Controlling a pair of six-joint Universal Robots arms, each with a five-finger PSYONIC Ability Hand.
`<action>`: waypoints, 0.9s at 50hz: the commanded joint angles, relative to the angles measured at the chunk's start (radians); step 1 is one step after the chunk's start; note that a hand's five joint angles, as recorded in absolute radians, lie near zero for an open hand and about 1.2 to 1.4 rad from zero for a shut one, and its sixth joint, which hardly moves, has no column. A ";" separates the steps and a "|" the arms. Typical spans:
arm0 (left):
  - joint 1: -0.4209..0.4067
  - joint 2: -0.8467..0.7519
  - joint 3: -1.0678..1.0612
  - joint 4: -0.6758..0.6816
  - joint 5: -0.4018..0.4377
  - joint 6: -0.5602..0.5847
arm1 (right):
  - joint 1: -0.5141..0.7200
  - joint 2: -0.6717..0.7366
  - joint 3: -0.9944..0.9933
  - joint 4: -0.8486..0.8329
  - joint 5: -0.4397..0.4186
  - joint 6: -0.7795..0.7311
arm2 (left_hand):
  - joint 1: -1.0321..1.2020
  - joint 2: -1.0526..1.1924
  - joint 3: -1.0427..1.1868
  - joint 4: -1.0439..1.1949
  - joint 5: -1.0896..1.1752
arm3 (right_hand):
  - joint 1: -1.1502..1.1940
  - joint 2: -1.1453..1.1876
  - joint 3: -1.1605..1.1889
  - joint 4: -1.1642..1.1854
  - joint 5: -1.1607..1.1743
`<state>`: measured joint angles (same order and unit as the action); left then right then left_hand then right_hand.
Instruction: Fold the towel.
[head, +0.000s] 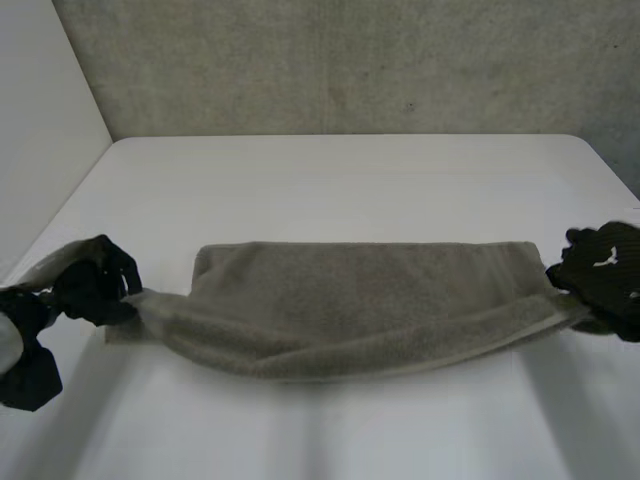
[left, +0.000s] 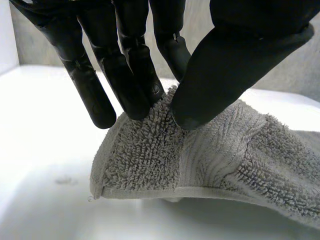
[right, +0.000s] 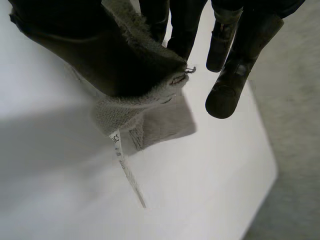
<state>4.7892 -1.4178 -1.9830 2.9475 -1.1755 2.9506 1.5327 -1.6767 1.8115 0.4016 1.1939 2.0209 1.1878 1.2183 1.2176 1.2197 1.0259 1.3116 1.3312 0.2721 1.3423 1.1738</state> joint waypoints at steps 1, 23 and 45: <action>-0.058 -0.254 0.128 0.065 -0.033 -0.013 | 0.009 0.197 -0.081 -0.023 0.016 0.019 | 0.208 0.178 0.179 0.177 0.196 | 0.085 0.065 1.124 0.054 0.048; -0.224 -0.651 1.487 -0.162 -0.302 -0.252 | 0.204 0.516 -1.199 -0.339 0.276 0.516 | 0.208 0.178 0.179 0.177 0.196 | 0.085 0.065 1.124 0.054 0.048; -0.213 -0.658 0.862 -0.176 -0.294 -0.267 | 0.230 0.474 -0.479 -0.245 0.193 0.287 | 0.208 0.178 0.179 0.177 0.196 | 0.085 0.065 1.124 0.054 0.048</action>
<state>4.5757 -2.0615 -0.8194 2.7212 -1.4772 2.6010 1.7666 -1.2112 1.0267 0.1506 1.4128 2.4854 1.1878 1.2184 1.2176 1.2199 1.0260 1.3446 1.3315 0.2721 1.3443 1.1795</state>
